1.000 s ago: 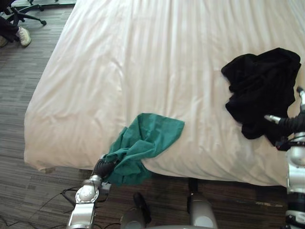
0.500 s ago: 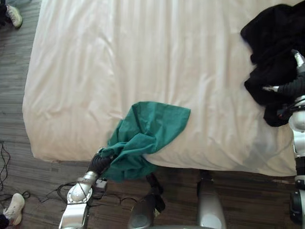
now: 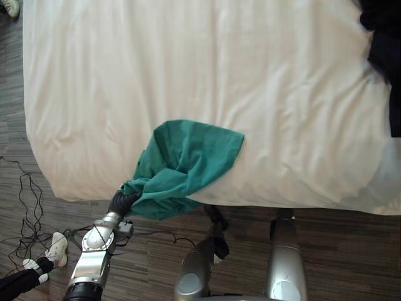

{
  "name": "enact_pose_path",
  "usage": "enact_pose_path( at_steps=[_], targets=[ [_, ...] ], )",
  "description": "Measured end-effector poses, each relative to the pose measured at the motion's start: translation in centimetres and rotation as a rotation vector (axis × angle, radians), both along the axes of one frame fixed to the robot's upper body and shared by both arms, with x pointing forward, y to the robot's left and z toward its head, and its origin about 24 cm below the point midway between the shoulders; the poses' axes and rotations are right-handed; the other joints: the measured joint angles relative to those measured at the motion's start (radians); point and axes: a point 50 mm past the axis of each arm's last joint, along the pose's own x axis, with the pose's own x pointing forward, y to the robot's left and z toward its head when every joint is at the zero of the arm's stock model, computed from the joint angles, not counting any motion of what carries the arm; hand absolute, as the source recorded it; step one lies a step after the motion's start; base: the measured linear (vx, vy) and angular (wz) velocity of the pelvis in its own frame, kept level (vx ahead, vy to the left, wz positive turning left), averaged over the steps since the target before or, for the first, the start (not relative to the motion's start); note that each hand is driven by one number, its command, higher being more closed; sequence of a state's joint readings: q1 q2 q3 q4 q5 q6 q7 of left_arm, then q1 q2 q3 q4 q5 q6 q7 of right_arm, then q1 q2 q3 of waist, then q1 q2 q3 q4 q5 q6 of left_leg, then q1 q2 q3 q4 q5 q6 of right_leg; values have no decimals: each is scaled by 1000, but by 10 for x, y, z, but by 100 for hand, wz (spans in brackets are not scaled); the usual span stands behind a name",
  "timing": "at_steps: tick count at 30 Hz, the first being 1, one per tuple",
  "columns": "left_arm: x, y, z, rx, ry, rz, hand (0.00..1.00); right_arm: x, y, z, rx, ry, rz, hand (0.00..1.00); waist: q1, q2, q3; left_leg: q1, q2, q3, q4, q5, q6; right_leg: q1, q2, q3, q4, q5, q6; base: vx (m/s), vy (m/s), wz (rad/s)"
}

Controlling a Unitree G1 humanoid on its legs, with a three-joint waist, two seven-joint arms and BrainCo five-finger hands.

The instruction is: Tidy the bed and pick cloth on bed and put in laundry

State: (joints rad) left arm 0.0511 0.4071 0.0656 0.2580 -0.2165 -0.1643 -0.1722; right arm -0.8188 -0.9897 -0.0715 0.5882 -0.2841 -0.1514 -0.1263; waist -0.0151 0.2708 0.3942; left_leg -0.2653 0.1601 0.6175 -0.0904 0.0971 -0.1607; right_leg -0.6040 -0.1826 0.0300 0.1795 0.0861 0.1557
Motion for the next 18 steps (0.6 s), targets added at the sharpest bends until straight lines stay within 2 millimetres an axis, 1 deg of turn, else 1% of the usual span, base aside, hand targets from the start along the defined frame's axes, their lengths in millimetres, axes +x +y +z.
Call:
enact_pose_path(
  at_steps=[2,4,6,7,9,10,12,13,15,16,17,18],
  targets=[
    [3,-2,-3,-7,4,10,100,0,4,0,-12,-2,12,100,4,-2,1,1,-2,22,-1,0,0,-11,0,10,8,-2,-1,12,-31,-12],
    [5,-5,-6,-22,5,27,100,1,6,-5,-22,15,18,100,4,-7,1,7,0,37,-2,0,0,-10,1,13,9,-2,-1,36,-28,-5],
    [4,-10,-14,-60,20,58,100,3,10,-21,-10,48,38,100,5,-21,1,31,8,66,-2,5,7,8,7,15,10,-2,-1,80,-33,-9],
    [2,-16,-22,-84,41,80,100,5,11,-43,32,92,51,100,3,-36,-4,57,12,67,-2,5,7,35,12,11,10,-2,-1,90,-27,-8],
    [1,-21,-30,-102,62,100,100,6,12,-71,106,136,64,100,1,-63,-13,86,15,67,-2,5,7,67,14,3,7,-8,-2,102,-34,3],
    [-1,-25,-36,-119,81,123,100,2,14,-104,204,178,80,100,-1,-95,-30,108,18,54,-3,5,7,106,14,-9,-9,-12,-3,83,-33,18],
    [-3,-29,-41,-137,100,134,100,-4,19,-138,298,225,92,100,-6,-125,-51,127,17,34,-4,4,7,154,12,-33,-38,-12,-3,75,-19,32],
    [-4,-32,-44,-149,113,150,100,-11,26,-167,381,262,101,100,-14,-149,-66,145,21,12,-4,5,7,196,11,-57,-57,-11,-3,77,-7,43],
    [-8,-35,-51,-162,139,175,100,-26,51,-218,534,339,141,100,-20,-196,-106,175,23,-9,-4,4,7,258,9,-80,-87,-10,-2,66,4,41],
    [-10,-37,-55,-170,155,184,100,-38,67,-241,599,375,165,100,-24,-217,-142,174,23,-25,-4,4,7,279,7,-98,-108,-4,0,62,3,34],
    [-12,-39,-57,-170,164,188,100,-45,76,-252,626,396,180,100,-24,-228,-157,174,22,-35,-4,4,7,291,7,-107,-123,2,1,55,1,40],
    [-14,-44,-59,-172,173,185,100,-60,100,-275,691,449,215,100,-22,-252,-189,176,20,-51,-4,5,8,324,4,-124,-163,22,1,40,-3,45]
  ],
)
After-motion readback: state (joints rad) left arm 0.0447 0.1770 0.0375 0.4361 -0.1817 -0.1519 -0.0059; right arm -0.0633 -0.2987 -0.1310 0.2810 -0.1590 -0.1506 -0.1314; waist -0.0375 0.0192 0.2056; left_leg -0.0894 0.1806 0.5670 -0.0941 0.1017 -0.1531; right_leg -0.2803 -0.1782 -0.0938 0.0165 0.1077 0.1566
